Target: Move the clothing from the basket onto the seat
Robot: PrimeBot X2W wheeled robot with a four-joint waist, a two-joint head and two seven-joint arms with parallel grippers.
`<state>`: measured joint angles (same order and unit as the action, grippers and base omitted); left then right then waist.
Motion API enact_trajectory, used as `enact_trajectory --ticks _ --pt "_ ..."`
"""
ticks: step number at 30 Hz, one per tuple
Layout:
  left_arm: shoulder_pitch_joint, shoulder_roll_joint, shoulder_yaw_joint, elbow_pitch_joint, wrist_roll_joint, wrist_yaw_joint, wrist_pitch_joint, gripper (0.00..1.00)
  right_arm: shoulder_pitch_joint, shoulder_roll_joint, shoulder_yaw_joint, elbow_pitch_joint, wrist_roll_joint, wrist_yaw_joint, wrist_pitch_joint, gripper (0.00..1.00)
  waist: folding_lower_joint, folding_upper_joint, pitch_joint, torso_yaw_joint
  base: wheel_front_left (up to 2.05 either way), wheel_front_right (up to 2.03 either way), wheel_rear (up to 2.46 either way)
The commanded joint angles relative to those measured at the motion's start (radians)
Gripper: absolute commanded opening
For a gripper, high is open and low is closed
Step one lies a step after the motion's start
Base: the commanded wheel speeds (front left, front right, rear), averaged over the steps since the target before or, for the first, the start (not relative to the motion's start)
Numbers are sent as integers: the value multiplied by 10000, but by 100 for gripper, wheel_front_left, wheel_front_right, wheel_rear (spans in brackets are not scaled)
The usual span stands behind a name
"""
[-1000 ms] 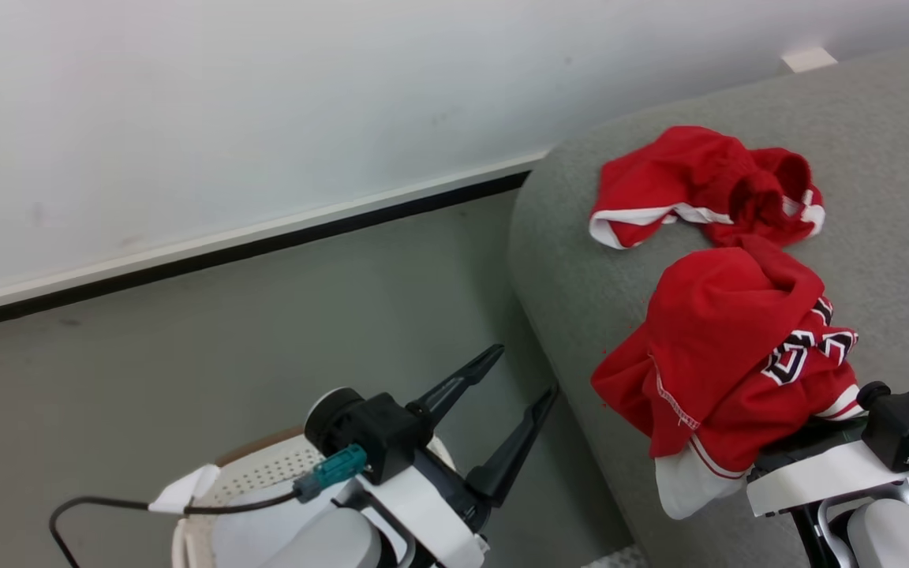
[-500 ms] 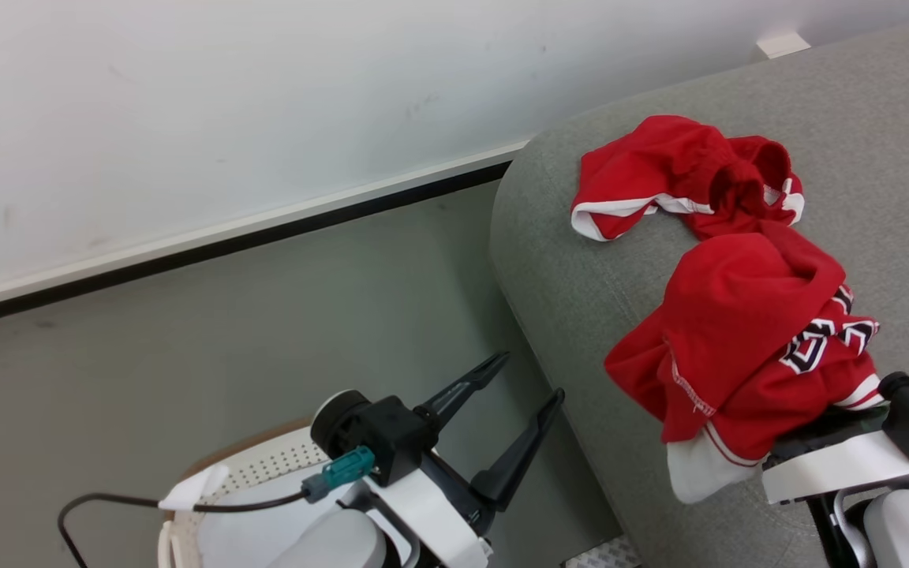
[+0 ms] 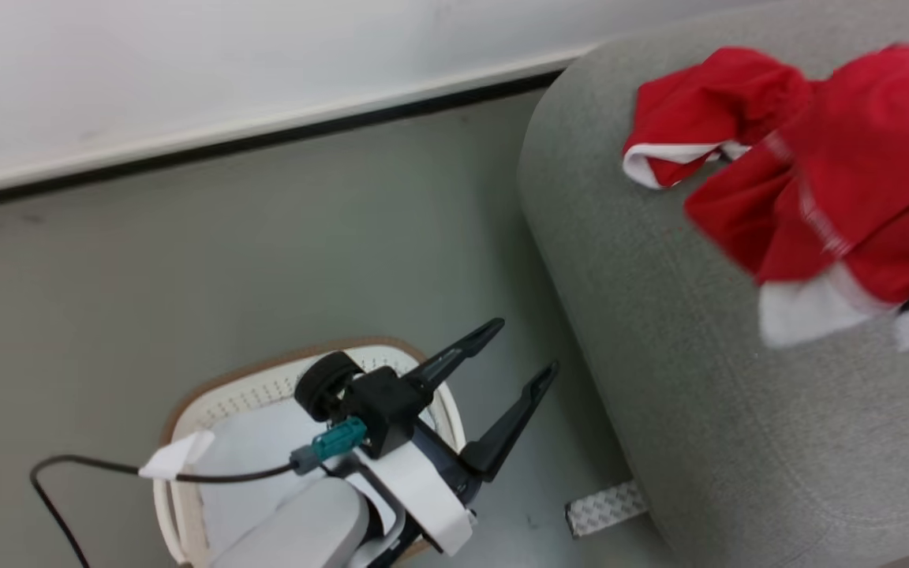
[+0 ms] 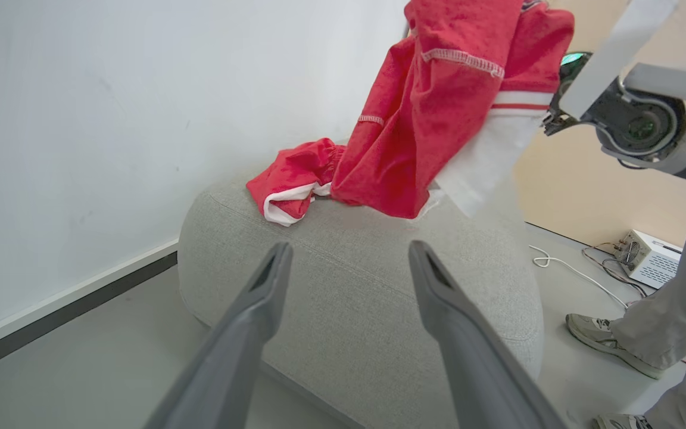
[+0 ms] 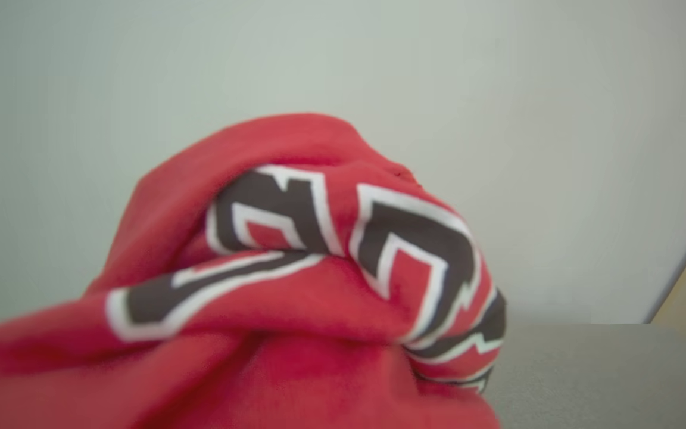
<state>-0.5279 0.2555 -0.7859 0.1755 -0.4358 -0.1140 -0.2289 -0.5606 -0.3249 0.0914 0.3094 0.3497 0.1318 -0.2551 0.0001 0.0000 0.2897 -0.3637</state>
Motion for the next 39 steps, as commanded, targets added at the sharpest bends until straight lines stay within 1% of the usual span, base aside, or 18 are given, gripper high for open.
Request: enact_trajectory --ticks 1,6,8,12,14,16,19,20,21,22,24,27,28,29,31,32,39 --pt "-168 190 -17 -117 127 -21 70 100 -697 -397 -116 285 168 -23 124 0 -1 0 685 291 0 0 0" --pt "-388 592 13 -358 146 -59 236 100 -2131 -1378 -407 1225 629 -23 803 0 -1 0 1493 589 0 0 0" --pt "-474 715 93 -463 124 -52 282 100 -2681 -1811 -489 1693 539 -23 1124 0 -1 0 1820 706 0 0 0" --pt "-660 898 132 -635 186 -29 362 100 -3695 -2361 -288 2834 301 -23 1848 0 -1 0 2461 907 0 0 0" --pt "-828 930 66 -691 310 -42 399 100 -4166 -2544 -306 3405 286 -24 2063 0 -1 0 2767 1059 0 0 0" --pt "-955 902 55 -713 311 -53 375 100 -4532 -2521 -323 3899 440 -23 2260 0 -1 0 3036 1202 0 0 0" --pt "-1166 903 98 -690 328 -58 342 100 -4914 -2506 -249 4567 706 -23 2917 0 -1 0 3409 1357 0 0 0" --pt "-1166 903 98 -690 328 -58 342 100 -4914 -2506 -249 4567 706 -23 2917 0 -1 0 3409 1357 0 0 0" --pt "-1217 913 100 -664 338 -62 312 100 -5032 -2556 -200 4793 835 -23 3240 0 -1 0 3500 1398 0 0 0" --pt "-1251 927 94 -635 358 -65 278 100 -5104 -2578 -171 5025 1008 -23 3598 4 -1 0 3565 1426 0 0 0" --pt "-1265 960 109 -521 340 -52 245 100 -5179 -2573 -89 5484 1344 -24 4467 20 -1 0 3639 1460 0 0 0" --pt "-1264 948 141 -359 265 -37 135 100 -5240 -2668 54 6020 1793 -23 5850 29 -1 0 3669 1489 0 0 0" --pt "-1270 937 139 -316 246 -37 125 100 -5234 -2673 79 6155 1888 -23 6247 40 -1 0 3662 1492 0 0 0" --pt "-1284 920 143 -280 227 -37 88 100 -5235 -2666 120 6248 2002 -23 6607 47 -1 0 3653 1493 0 0 0" --pt "-1293 900 154 -178 196 -31 50 100 -5219 -2594 208 6169 2206 -23 6944 93 -1 0 3601 1475 0 0 0" --pt "-1296 893 164 -135 182 -24 36 100 -5193 -2584 236 6131 2268 -23 6983 100 -1 0 3557 1457 0 0 0" --pt "-1082 764 110 187 69 -13 -114 100 -4771 -2528 634 5849 2339 -23 7150 100 -1 0 2810 1291 0 0 0"
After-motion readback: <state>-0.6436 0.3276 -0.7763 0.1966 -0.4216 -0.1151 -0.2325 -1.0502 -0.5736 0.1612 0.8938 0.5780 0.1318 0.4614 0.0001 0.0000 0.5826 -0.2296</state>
